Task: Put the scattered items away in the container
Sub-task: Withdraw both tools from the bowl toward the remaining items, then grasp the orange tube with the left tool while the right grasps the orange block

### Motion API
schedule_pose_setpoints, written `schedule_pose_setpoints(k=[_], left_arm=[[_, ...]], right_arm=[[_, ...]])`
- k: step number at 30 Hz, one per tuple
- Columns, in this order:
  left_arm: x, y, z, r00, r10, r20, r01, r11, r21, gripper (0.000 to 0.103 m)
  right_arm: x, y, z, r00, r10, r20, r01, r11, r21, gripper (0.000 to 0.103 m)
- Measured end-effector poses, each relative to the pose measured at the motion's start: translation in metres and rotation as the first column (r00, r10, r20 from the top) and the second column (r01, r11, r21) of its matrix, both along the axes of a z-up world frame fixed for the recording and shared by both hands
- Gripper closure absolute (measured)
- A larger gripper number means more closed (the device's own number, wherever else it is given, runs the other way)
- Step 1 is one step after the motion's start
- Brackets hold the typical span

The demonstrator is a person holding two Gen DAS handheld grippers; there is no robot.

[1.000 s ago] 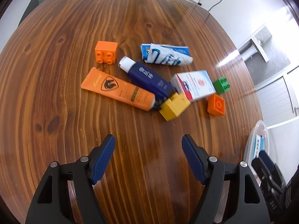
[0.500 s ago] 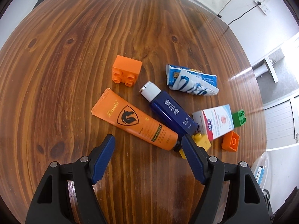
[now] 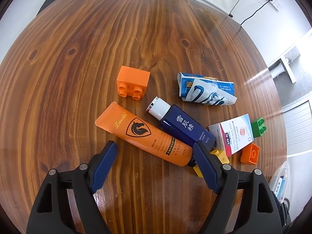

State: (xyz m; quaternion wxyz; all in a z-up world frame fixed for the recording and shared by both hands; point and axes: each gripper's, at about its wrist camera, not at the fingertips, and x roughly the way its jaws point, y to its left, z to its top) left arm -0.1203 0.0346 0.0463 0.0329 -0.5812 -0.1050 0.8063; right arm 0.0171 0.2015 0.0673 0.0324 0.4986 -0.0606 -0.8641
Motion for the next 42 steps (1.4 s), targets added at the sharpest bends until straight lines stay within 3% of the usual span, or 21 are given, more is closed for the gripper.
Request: schedule_pose_setpoints(k=[4, 10, 25, 32, 42], left_arm=[[-0.002, 0.005, -0.001, 1.0, -0.026, 0.003, 0.027, 0.998, -0.061, 0.018], [0.005, 0.0, -0.001, 0.999, -0.037, 0.002, 0.037, 0.996, -0.086, 0.018], [0.027, -0.066, 0.004, 1.0, 0.026, 0.016, -0.025, 0.998, -0.053, 0.018], [0.023, -0.084, 0.009, 1.0, 0.021, -0.011, -0.021, 1.0, -0.018, 0.041], [0.015, -0.09, 0.004, 0.998, 0.066, -0.003, -0.066, 0.998, 0.019, 0.041]], right_arm=[[-0.002, -0.001, -0.002, 1.0, 0.004, 0.006, -0.004, 1.0, -0.002, 0.026], [-0.004, -0.001, -0.004, 1.0, 0.007, 0.012, -0.007, 1.0, -0.007, 0.026], [-0.024, -0.009, 0.0, 0.999, 0.035, 0.011, -0.035, 0.999, -0.034, 0.026], [-0.044, -0.02, 0.002, 0.998, 0.066, 0.002, -0.066, 0.998, -0.023, 0.026], [-0.078, -0.024, -0.011, 0.998, 0.052, 0.022, -0.052, 0.999, 0.012, 0.03]])
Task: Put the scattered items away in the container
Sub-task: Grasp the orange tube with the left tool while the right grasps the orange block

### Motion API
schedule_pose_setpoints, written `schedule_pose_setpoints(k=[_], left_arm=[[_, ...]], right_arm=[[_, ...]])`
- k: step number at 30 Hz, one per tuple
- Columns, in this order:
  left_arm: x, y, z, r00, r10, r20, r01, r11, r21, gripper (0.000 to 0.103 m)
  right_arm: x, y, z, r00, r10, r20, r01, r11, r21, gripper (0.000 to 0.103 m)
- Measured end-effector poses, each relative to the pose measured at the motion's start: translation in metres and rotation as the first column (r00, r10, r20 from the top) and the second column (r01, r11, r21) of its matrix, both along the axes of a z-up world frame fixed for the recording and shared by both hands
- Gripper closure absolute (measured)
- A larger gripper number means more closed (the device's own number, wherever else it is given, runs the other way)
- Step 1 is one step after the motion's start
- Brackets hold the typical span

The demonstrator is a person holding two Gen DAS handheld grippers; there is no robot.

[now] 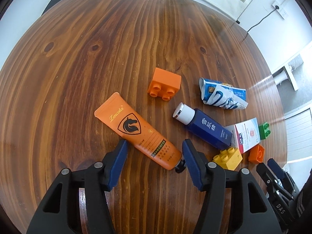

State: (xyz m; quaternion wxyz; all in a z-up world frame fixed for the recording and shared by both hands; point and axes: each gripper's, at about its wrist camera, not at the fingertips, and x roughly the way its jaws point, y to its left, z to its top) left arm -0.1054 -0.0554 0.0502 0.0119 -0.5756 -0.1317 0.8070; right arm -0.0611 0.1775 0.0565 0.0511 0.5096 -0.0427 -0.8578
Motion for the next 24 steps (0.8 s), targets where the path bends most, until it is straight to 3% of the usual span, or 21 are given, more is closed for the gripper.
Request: schedule_pose_setpoints(k=[7, 10, 13, 24], left_arm=[[0.0, -0.022, 0.003, 1.0, -0.011, -0.017, 0.011, 1.0, -0.025, 0.042], [0.005, -0.023, 0.004, 0.998, -0.053, -0.035, 0.051, 0.997, -0.06, 0.064], [0.006, -0.03, 0.003, 0.996, -0.077, -0.04, 0.075, 0.996, -0.038, 0.072], [0.004, -0.047, 0.004, 0.992, -0.121, -0.041, 0.12, 0.992, -0.036, 0.073]], right_arm=[[-0.012, -0.003, -0.008, 1.0, 0.009, 0.02, -0.009, 1.0, 0.017, 0.045], [-0.013, -0.004, -0.013, 0.999, 0.015, 0.035, -0.015, 1.0, 0.02, 0.056], [-0.01, -0.004, -0.013, 0.999, 0.022, 0.027, -0.023, 0.999, 0.043, 0.066], [0.01, 0.005, 0.002, 1.0, 0.007, 0.002, -0.007, 1.0, 0.005, 0.066]])
